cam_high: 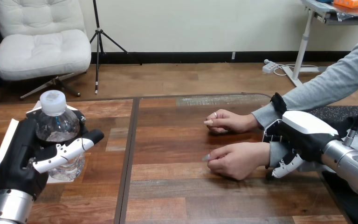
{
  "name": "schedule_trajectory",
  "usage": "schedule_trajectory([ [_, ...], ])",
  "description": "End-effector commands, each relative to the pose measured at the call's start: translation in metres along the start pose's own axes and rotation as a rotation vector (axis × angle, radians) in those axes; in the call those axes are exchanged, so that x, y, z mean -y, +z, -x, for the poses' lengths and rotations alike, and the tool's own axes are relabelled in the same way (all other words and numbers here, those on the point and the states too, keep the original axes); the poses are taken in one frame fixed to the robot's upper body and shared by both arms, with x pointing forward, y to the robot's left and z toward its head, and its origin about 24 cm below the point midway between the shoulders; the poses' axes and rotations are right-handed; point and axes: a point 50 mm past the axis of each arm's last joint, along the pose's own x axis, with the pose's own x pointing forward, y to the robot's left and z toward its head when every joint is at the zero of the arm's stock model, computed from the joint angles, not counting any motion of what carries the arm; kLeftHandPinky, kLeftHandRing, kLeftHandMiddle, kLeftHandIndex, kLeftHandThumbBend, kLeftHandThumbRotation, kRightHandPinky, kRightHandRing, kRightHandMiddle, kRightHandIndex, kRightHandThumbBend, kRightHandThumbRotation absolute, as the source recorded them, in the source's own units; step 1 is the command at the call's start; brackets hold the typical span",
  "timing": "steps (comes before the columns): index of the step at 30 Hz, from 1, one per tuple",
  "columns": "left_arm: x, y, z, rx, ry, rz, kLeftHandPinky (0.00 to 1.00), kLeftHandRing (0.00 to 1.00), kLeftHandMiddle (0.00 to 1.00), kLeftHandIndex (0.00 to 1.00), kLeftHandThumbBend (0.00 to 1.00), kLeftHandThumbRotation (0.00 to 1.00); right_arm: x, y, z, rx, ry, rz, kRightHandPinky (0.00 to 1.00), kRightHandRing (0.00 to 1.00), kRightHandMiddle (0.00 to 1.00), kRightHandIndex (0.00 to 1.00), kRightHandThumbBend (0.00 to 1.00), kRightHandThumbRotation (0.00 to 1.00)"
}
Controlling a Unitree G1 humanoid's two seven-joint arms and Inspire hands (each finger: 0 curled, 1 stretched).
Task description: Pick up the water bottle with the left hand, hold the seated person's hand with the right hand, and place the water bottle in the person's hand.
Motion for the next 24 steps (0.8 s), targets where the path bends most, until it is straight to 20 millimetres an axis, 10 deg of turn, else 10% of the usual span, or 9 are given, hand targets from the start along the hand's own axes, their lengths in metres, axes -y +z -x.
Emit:
schedule_trajectory([
  [1, -0.0004, 0.0214, -0.0143, 0.115, -0.001, -0.002, 0.24, 0.3, 0.35, 0.39, 0.61, 0.0, 0.016, 0.0167, -0.0086, 0.077, -0.072, -0.014, 0.4, 0.43, 0.48, 0.46, 0.81, 0.0],
  [24, 0.0004, 0.0212, -0.0144, 0.109, -0.001, 0.001, 0.24, 0.3, 0.35, 0.39, 0.6, 0.0, 0.0193, 0.0177, -0.0073, 0.094, -0.1, -0.007, 0.41, 0.44, 0.48, 0.47, 0.75, 0.0],
])
